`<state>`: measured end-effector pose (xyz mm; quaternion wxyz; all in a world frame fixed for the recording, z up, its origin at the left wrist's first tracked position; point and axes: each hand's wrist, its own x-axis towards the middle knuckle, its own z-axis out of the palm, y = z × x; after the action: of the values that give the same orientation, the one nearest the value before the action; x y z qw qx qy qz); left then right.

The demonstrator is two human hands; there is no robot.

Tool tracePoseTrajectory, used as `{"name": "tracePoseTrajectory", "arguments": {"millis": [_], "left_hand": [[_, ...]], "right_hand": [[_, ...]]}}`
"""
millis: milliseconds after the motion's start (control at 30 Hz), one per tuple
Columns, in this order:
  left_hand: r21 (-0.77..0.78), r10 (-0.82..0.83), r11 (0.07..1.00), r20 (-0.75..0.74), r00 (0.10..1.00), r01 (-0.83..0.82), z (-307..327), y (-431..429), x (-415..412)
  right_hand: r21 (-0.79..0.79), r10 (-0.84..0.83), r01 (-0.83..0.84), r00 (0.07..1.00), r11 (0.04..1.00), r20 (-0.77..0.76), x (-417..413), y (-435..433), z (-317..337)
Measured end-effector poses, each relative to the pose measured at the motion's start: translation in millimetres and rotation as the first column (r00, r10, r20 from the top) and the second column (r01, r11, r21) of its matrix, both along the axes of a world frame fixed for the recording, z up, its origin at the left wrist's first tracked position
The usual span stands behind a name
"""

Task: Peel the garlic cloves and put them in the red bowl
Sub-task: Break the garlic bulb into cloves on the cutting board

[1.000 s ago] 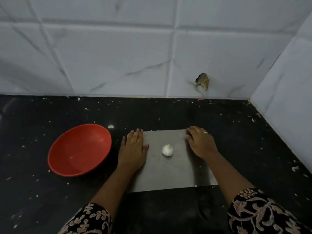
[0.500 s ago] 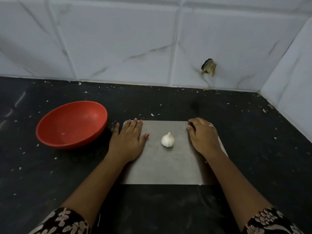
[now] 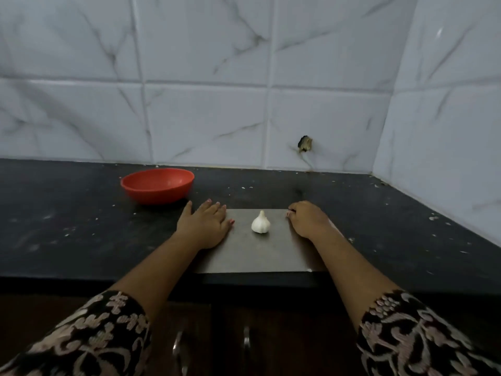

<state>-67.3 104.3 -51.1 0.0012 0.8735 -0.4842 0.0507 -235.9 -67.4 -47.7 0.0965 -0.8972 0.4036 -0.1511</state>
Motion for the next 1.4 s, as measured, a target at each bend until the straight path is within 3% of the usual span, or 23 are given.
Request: {"name": "tracePoseTrajectory", "arguments": {"millis": [67,233,300,367,667,867,1133,1300,1400], "left_hand": [[-0.115,-0.005,0.993,0.065,0.998,0.013,0,16,-12],[-0.243,0.059,0.97,0.152,0.987,-0.02,2,47,-20],[-0.276,0.105,0.959,0.167,0.98,-0.055,7,51,-11],[-0.313,0.147,0.945,0.148,0.978,-0.095,13,51,3],[-0.315,0.308,0.906,0.032,0.951,-0.283,23,41,73],[-0.399,0.276,0.886,0.048,0.96,-0.234,26,42,64],[-0.412,0.251,0.9,0.225,0.942,-0.142,16,103,31],[-0.334,0.277,0.926,0.29,0.916,-0.175,22,127,14],[-0.406,0.278,0.903,0.306,0.911,-0.14,25,125,4]], "right_hand": [[0.018,-0.004,0.003,0.999,1.0,0.04,-7,25,5],[0.274,0.103,-0.255,0.878,0.927,0.468,-14,91,25],[0.306,0.163,-0.314,0.887,0.899,0.431,-12,105,20],[0.224,0.192,-0.278,0.919,0.934,0.343,-6,107,9],[0.084,0.161,-0.216,0.891,0.973,0.425,12,94,-12],[0.095,0.127,-0.194,0.87,0.976,0.476,8,95,-11],[0.141,0.181,-0.284,0.85,0.949,0.495,-11,106,-5],[0.158,0.157,-0.28,0.831,0.947,0.534,-23,112,-3],[0.2,0.121,-0.284,0.808,0.938,0.576,-28,112,-1]]}}
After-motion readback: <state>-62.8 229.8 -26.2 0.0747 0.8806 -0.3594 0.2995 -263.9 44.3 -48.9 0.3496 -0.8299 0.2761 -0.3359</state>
